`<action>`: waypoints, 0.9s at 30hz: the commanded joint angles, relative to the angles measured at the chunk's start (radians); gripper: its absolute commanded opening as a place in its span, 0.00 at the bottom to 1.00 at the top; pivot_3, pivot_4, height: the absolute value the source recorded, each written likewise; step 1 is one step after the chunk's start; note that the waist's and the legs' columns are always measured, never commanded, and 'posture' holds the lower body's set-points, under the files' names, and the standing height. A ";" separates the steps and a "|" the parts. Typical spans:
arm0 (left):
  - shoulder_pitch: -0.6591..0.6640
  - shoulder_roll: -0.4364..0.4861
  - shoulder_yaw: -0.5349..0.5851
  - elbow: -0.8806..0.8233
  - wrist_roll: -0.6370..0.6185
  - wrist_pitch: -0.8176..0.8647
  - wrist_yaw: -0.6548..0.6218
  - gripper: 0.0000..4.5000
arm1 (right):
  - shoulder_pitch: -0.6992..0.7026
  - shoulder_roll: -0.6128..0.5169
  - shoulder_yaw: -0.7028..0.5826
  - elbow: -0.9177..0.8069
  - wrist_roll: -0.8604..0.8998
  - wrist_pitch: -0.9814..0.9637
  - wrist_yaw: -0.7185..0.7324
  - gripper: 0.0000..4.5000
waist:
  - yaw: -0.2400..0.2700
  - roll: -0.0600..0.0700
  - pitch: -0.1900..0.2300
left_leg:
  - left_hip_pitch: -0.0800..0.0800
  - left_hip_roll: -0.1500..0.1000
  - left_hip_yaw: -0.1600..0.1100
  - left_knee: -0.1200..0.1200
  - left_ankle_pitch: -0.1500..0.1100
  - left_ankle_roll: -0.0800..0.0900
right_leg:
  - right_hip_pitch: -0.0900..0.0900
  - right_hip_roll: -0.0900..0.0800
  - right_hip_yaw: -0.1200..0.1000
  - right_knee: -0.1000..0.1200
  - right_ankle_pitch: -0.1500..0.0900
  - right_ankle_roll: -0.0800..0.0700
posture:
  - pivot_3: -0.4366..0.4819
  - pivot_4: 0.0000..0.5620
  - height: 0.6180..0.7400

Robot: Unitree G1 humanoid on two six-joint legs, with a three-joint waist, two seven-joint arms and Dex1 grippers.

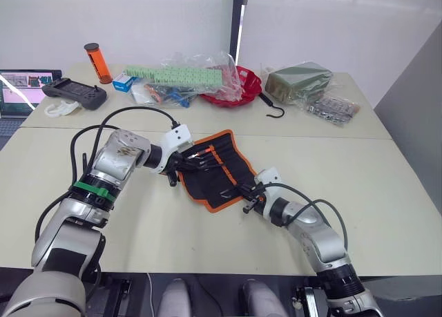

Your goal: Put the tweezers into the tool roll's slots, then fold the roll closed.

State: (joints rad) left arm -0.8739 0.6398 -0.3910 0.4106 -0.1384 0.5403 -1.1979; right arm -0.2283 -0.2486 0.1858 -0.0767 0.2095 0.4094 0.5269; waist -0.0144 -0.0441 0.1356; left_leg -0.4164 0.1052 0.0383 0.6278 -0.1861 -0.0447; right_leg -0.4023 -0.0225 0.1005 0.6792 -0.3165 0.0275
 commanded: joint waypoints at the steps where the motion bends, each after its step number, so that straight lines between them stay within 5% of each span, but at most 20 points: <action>1: -0.039 0.001 0.011 0.008 0.029 -0.037 -0.030 0.00 | 0.021 -0.011 -0.013 0.024 -0.024 0.017 -0.025 0.00 | 0.000 0.000 0.000 | 0.000 0.000 0.000 0.000 0.000 0.000 | 0.000 0.000 0.000 0.000 0.000 0.000 | 0.48 0.27 0.97; 18: -0.019 0.016 0.032 0.006 0.077 -0.019 -0.063 0.00 | 0.012 -0.014 -0.007 0.031 -0.022 0.018 -0.017 0.00 | 0.000 0.000 0.000 | 0.000 0.000 0.000 0.000 0.000 0.000 | 0.000 0.000 0.000 0.000 0.000 0.000 | 0.48 0.27 0.97; 27: -0.052 -0.057 0.041 0.057 0.089 -0.036 -0.037 0.00 | 0.010 -0.014 -0.005 0.033 -0.022 0.020 -0.016 0.00 | 0.000 0.000 0.000 | 0.000 0.000 -0.001 0.001 0.000 0.000 | 0.001 0.000 0.000 0.000 0.000 0.001 | 0.48 0.27 0.97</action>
State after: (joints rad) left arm -0.8911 0.5874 -0.3724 0.4714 -0.0521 0.5217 -1.2376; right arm -0.2289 -0.2512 0.1854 -0.0759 0.2096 0.4090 0.5222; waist -0.0140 -0.0441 0.1356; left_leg -0.4165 0.1050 0.0376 0.6286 -0.1860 -0.0446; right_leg -0.4018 -0.0225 0.1004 0.6796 -0.3165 0.0281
